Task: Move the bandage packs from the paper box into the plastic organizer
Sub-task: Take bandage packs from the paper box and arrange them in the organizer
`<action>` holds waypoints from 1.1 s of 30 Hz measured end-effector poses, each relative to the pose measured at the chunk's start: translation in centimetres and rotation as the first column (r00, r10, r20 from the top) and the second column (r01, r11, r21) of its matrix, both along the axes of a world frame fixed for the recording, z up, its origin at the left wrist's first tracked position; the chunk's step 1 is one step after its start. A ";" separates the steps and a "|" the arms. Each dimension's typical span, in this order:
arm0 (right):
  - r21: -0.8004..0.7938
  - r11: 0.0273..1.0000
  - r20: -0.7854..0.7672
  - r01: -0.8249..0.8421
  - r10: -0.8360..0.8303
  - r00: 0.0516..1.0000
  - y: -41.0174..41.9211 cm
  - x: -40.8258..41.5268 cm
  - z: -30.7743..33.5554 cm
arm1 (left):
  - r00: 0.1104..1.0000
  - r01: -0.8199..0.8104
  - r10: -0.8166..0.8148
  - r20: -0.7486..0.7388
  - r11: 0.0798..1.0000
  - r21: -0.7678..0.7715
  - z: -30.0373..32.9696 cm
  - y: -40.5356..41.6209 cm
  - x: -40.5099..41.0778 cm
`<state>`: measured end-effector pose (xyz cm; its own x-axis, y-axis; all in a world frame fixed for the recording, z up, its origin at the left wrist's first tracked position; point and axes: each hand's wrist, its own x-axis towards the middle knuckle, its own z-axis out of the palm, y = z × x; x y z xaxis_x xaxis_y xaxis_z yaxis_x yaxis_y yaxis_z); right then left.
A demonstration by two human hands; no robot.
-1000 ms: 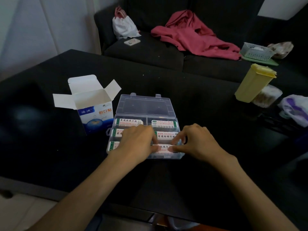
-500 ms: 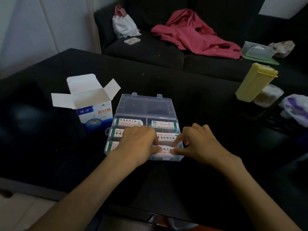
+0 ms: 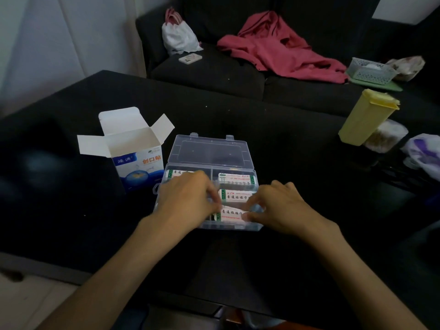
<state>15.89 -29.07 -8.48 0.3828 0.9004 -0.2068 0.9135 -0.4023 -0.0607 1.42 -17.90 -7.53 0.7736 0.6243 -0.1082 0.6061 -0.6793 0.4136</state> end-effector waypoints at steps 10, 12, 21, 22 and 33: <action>0.112 0.992 -0.039 -0.052 0.057 0.998 1.0 -0.9 0.9 | 0.997 0.001 -0.006 -0.080 0.998 -0.065 0.1 0.4 -1.3; 0.099 0.993 -0.112 0.066 -0.054 0.992 0.5 -0.4 1.5 | 0.998 0.020 -0.022 -0.057 0.999 -0.029 -0.1 0.1 -1.3; 0.087 0.975 -0.332 0.204 -0.164 0.929 -0.9 0.7 1.6 | 0.998 0.044 -0.043 -0.051 0.999 0.019 -0.9 -0.2 -0.9; 0.065 0.987 -0.314 0.150 -0.122 0.941 -0.8 0.6 1.5 | 0.997 0.048 -0.047 -0.055 0.999 0.022 -0.8 -0.1 -0.9; 0.190 0.973 0.042 -0.129 0.123 0.992 -0.3 0.0 0.6 | 0.993 0.112 -0.106 -0.047 0.982 0.154 -1.1 -0.4 0.0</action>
<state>15.94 -29.34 -7.88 0.2673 0.9635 -0.0154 0.9586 -0.2675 -0.0980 1.38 -18.29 -8.67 0.8350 0.5482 -0.0471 0.5385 -0.7966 0.2748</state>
